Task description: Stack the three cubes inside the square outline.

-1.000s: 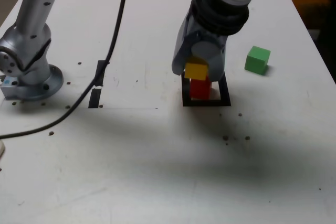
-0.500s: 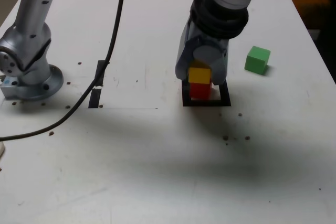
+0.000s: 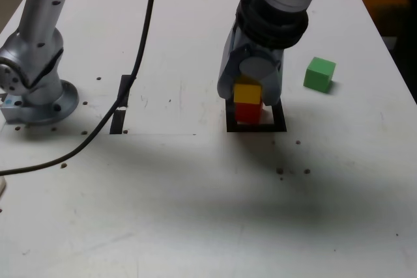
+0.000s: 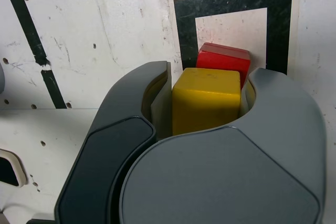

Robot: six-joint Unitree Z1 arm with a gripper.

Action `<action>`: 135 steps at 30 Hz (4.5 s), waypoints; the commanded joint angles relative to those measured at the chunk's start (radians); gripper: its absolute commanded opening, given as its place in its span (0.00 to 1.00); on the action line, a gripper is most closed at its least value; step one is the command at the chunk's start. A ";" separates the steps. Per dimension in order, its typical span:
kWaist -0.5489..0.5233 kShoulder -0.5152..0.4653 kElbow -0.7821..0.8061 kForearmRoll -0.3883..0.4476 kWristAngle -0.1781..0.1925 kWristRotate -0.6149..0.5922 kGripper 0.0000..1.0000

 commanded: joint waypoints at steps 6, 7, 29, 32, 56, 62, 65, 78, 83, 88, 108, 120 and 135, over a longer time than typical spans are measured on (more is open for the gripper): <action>0.002 -0.004 -0.002 0.003 0.001 0.001 0.37; 0.002 -0.004 -0.002 0.003 0.001 0.001 0.40; 0.002 -0.015 -0.031 0.035 0.053 -0.023 1.00; 0.002 -0.019 -0.105 0.117 0.124 -0.005 1.00; 0.113 0.278 -0.576 0.234 0.240 0.456 0.99; 0.124 0.362 -0.603 0.240 0.200 0.485 0.97; 0.133 0.393 -0.617 0.239 0.188 0.498 0.95; 0.155 0.469 -0.721 0.235 0.183 0.582 0.76; 0.157 0.497 -0.765 0.237 0.177 0.586 0.55; 0.157 0.505 -0.782 0.240 0.182 0.582 0.37; 0.146 0.408 -0.789 0.249 0.183 0.558 0.00; 0.070 -0.077 -0.429 0.251 0.185 0.438 0.00; -0.014 -0.267 -0.253 0.251 0.113 0.279 0.00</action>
